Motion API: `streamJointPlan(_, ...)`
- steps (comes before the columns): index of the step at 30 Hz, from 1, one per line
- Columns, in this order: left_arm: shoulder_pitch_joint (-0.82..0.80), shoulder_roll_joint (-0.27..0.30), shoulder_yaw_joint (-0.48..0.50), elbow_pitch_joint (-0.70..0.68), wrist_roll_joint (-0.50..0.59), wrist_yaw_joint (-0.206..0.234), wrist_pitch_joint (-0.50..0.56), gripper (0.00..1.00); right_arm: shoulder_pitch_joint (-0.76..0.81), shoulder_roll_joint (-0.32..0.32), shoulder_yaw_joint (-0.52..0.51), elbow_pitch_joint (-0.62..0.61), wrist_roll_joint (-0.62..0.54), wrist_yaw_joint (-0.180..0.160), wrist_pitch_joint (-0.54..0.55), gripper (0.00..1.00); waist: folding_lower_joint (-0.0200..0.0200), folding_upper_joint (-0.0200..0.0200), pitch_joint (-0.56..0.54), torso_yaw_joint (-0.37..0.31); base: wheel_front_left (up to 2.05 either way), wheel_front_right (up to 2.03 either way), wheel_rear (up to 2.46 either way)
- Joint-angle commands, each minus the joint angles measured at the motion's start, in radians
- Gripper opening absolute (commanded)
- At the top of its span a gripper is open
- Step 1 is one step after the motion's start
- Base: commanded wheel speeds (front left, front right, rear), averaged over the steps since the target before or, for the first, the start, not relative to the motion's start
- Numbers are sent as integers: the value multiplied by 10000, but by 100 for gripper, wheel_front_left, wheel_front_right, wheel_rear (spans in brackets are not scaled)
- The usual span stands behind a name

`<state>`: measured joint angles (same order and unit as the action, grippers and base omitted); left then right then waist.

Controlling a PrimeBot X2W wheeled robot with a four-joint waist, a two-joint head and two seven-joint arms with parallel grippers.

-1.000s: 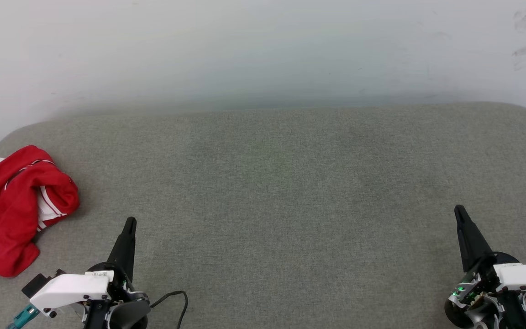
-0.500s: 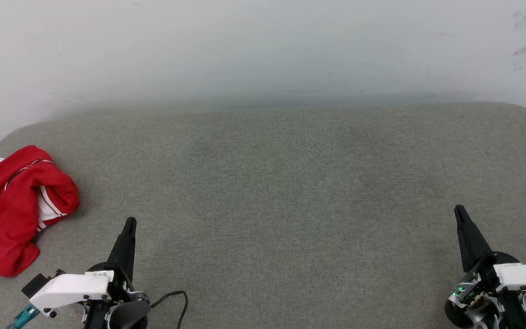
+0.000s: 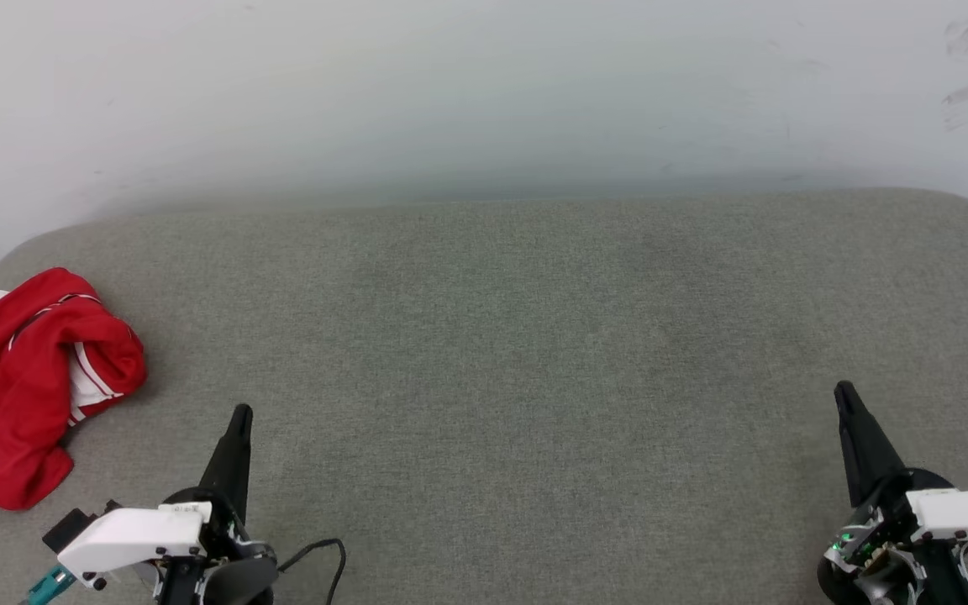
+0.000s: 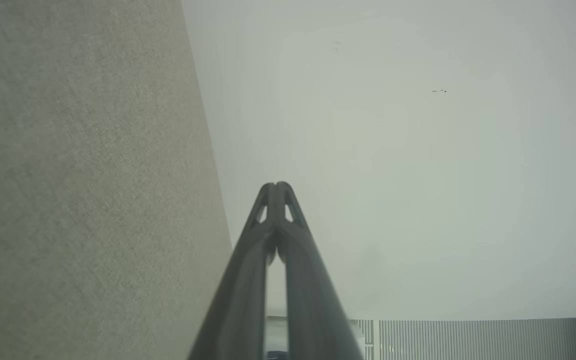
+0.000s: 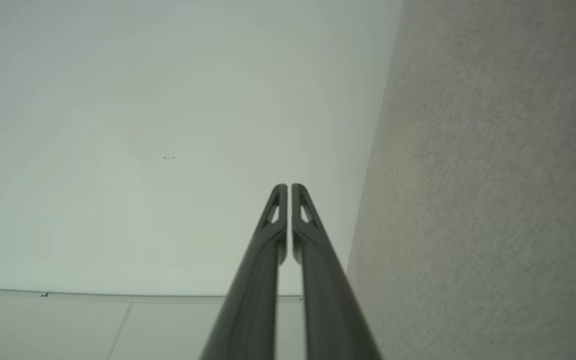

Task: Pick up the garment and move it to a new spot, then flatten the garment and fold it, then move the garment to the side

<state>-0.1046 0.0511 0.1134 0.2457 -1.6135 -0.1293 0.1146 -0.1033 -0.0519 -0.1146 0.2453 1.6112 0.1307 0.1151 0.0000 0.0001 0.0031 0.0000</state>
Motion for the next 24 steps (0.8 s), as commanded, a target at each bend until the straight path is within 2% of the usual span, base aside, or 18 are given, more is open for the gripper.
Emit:
streamJointPlan(1, 2, 0, 0, 1, 3, 0, -5, 100, 1, 0, 2, -1, -2, 0, -4, 100, 0, -1, 0, 0, 0, 0, 0)
streamJointPlan(14, 432, -34, -170, -38, 353, 8, -516, 100, 413, 7, 287, 4, -449, -2, -515, 100, 0, -1, 17, -8, 0, 0, 0)
streamJointPlan(24, 616, -28, 226, -154, 1113, 4, -973, 100, 482, 8, 224, -164, -1867, -1, -974, 100, 0, -1, 23, -1, 0, 0, 0)
